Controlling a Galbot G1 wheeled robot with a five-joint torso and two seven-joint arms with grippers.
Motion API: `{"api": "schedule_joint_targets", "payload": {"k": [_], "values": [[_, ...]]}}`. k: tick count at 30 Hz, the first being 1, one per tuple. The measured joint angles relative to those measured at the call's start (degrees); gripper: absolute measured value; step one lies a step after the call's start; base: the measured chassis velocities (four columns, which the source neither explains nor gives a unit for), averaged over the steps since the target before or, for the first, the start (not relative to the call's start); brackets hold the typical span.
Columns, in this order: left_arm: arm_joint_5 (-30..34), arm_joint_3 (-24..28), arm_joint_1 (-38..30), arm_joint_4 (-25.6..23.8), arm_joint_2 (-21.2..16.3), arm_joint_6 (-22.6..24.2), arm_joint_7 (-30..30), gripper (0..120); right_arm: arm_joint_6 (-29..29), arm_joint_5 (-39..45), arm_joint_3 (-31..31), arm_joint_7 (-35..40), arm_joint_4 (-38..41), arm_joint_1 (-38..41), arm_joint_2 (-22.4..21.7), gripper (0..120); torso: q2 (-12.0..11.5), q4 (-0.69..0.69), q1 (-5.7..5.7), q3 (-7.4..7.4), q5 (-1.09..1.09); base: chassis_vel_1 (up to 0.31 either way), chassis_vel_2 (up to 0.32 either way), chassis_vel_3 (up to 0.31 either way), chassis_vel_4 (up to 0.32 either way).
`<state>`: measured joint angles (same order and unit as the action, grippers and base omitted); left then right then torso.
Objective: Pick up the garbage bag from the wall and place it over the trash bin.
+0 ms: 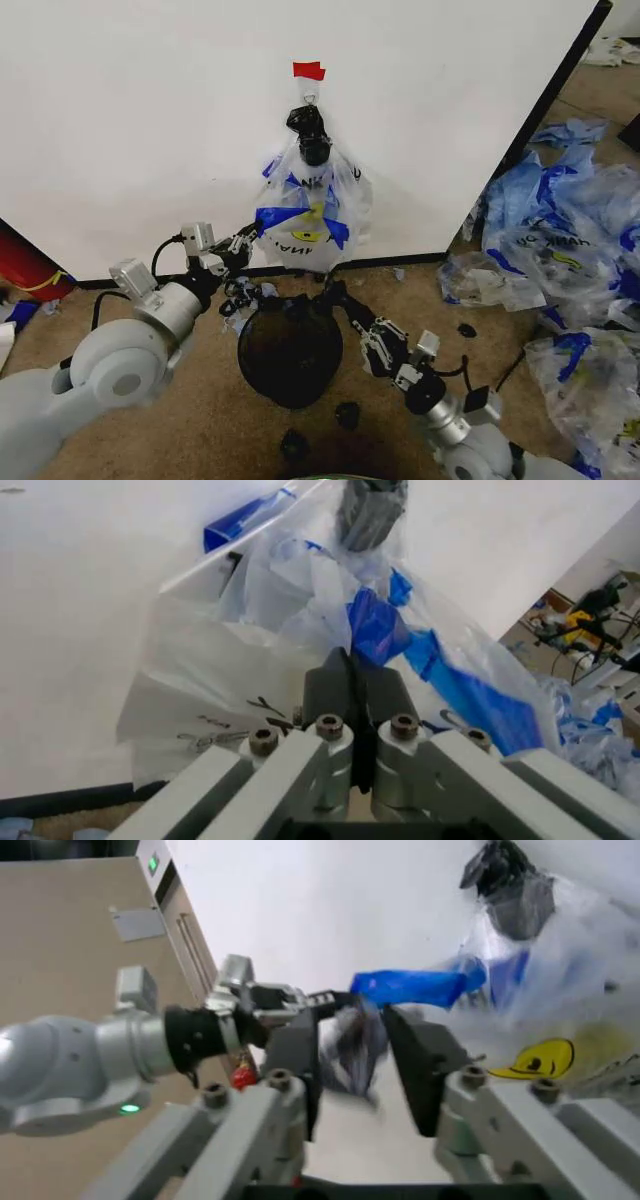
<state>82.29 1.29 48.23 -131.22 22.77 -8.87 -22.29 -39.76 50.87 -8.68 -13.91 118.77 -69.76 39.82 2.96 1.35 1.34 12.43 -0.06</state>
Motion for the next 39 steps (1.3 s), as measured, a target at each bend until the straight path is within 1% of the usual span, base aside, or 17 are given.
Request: {"api": "schedule_joint_targets", "payload": {"k": [4, 6, 7, 8, 11, 12, 14, 16, 19, 21, 22, 24, 26, 30, 35, 36, 39], "values": [[-0.47, 0.21, 0.09, 0.41, 0.47, 0.01, 0.02, 0, -0.14, -0.03, 2.56, 0.17, 2.97, -3.28, -2.43, 44, 0.00, 0.00, 0.00, 0.00, -0.01, 0.000, 0.000, 0.000, 0.000], [-0.56, 0.24, 0.09, 0.45, 0.58, 0.02, 0.03, 0, -0.32, -0.13, 3.54, 0.33, 3.70, -4.19, -3.03, 48, 0.00, 0.01, 0.00, 0.00, 0.01, 0.000, 0.000, 0.000, 0.000], [-0.61, 0.24, 0.10, 0.47, 0.62, 0.02, 0.04, 0, -0.50, -0.29, 4.21, 0.63, 4.18, -4.70, -3.42, 55, 0.00, 0.00, 0.00, 0.00, 0.00, 0.000, 0.000, 0.000, 0.000], [-0.61, 0.24, 0.10, 0.47, 0.62, 0.02, 0.04, 0, -0.50, -0.29, 4.21, 0.63, 4.18, -4.70, -3.42, 55, 0.00, 0.00, 0.00, 0.00, 0.00, 0.000, 0.000, 0.000, 0.000], [-1.18, 0.12, 0.62, 0.45, 1.00, 0.02, 0.06, 0, 0.40, -1.76, 6.78, 5.44, 7.67, -5.01, -5.59, 69, 0.00, 0.00, 0.00, 0.00, 0.01, 0.000, 0.000, 0.000, 0.000], [-1.31, 0.13, 0.63, 0.45, 1.22, 0.02, 0.07, 0, 1.60, -2.14, 7.23, 8.17, 9.31, -4.23, -6.68, 72, 0.00, 0.01, 0.00, 0.00, 0.01, 0.000, 0.000, 0.000, 0.000], [-1.56, 0.29, 0.40, 0.53, 1.66, 0.03, 0.12, 0, 4.85, -1.46, 7.49, 13.45, 12.63, -0.09, -11.08, 81, 0.00, -0.01, 0.00, 0.00, -0.02, 0.000, 0.000, 0.000, 0.000], [-1.60, 0.44, 0.22, 0.65, 1.75, 0.09, 0.16, 0, 5.70, -0.86, 7.29, 14.57, 13.22, 1.43, -12.44, 84, 0.00, -0.02, 0.00, 0.00, -0.02, 0.000, 0.000, 0.000, 0.000], [-1.89, 1.60, -0.94, 1.49, 2.25, 0.43, 0.71, 0, 9.82, 2.90, 5.95, 18.73, 15.32, 7.74, -17.21, 97, 0.00, 0.01, 0.00, 0.01, -0.01, 0.000, 0.000, 0.000, 0.000], [-2.12, 2.34, -1.60, 1.90, 2.67, 0.58, 0.95, 0, 13.38, 4.76, 4.92, 21.45, 15.77, 11.33, -19.15, 98, 0.00, -0.01, 0.00, 0.01, -0.02, 0.000, 0.000, 0.000, 0.000], [-2.12, 2.34, -1.60, 1.90, 2.67, 0.58, 0.95, 0, 13.38, 4.76, 4.92, 21.45, 15.77, 11.33, -19.15, 98, 0.00, -0.01, 0.00, 0.01, -0.02, 0.000, 0.000, 0.000, 0.000], [-2.24, 3.17, -2.30, 2.34, 3.23, 0.73, 1.14, 0, 17.36, 6.40, 3.92, 24.00, 16.04, 14.36, -20.83, 98, 0.00, 0.00, 0.00, 0.01, 0.01, 0.000, 0.000, 0.000, 0.000], [-2.48, 3.52, -2.35, 2.55, 3.61, 0.81, 1.18, 0, 21.31, 7.90, 2.05, 25.85, 16.16, 18.09, -22.08, 98, 0.00, 0.01, 0.01, 0.01, 0.01, 0.000, 0.000, 0.000, 0.000], [-2.70, 3.66, -2.30, 2.73, 4.05, 0.83, 1.19, 0, 24.08, 9.32, -4.13, 27.89, 16.22, 26.28, -22.56, 98, 0.00, 0.00, 0.01, 0.01, -0.01, 0.000, 0.000, 0.000, 0.000], [-2.76, 3.66, -2.27, 2.77, 4.48, 0.92, 1.12, 0, 28.37, 11.93, -17.97, 32.45, 14.92, 42.12, -19.58, 99, 0.00, 0.00, 0.01, 0.01, 0.00, 0.000, 0.000, 0.000, 0.000], [-2.76, 3.66, -2.27, 2.77, 4.48, 0.92, 1.12, 0, 28.37, 11.93, -17.97, 32.45, 14.92, 42.12, -19.58, 99, 0.00, 0.00, 0.01, 0.01, 0.00, 0.000, 0.000, 0.000, 0.000], [-2.76, 3.54, -2.16, 2.73, 4.48, 0.94, 1.04, 0, 30.12, 13.68, -26.30, 34.96, 12.74, 51.53, -16.74, 99, 0.00, 0.01, 0.01, 0.01, 0.01, 0.000, 0.000, 0.000, 0.000]]}}
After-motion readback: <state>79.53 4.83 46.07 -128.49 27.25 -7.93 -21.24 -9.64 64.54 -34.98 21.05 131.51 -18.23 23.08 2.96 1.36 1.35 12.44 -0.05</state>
